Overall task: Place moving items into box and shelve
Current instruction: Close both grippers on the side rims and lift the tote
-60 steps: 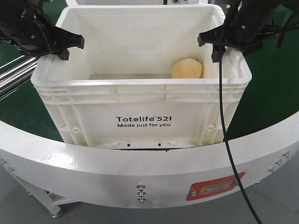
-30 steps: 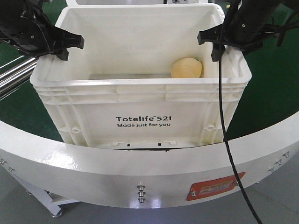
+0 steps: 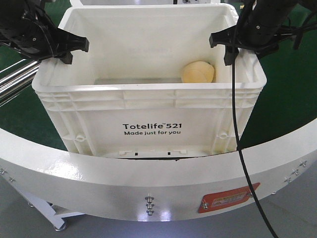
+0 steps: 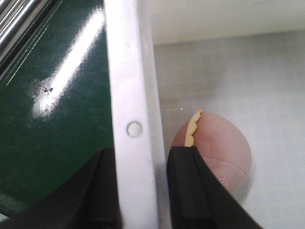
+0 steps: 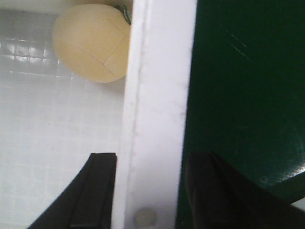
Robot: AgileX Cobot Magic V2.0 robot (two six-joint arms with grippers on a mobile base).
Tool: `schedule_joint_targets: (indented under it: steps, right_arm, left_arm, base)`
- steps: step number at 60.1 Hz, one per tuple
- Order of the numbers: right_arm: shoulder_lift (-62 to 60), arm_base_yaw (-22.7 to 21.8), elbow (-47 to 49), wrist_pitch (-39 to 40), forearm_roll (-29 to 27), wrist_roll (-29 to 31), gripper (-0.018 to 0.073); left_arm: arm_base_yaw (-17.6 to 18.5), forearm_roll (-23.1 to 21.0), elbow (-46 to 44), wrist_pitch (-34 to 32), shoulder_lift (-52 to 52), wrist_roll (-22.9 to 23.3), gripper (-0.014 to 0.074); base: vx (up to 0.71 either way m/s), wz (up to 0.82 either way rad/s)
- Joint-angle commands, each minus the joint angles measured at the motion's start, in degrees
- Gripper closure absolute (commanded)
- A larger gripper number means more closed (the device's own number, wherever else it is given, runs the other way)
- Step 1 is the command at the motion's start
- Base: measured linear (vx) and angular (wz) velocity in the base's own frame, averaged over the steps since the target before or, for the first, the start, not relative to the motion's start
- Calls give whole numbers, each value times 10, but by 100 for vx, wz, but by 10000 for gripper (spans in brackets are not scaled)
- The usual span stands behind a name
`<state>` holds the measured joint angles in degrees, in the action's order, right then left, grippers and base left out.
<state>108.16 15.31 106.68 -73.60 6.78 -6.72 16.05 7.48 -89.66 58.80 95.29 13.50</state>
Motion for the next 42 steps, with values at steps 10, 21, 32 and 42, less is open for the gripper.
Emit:
schedule_joint_targets:
  steps: [10,21,32,42]
  right_arm:
    - [-41,2,25,1,-5,-8,127]
    - [-41,2,25,1,-7,-9,117]
    - [-40,2,23,1,9,-13,200]
    - [-38,2,23,1,8,-13,328]
  left_arm:
    - [2,-2,-16,-12,-24,2,290]
    - [2,-2,-16,-5,-24,2,290]
    - [2,-2,-16,7,-24,-4,290]
    - [2,-2,-16,7,-24,-4,290]
  base:
    - [0,0]
    - [0,0]
    - [0,0]
    - [0,0]
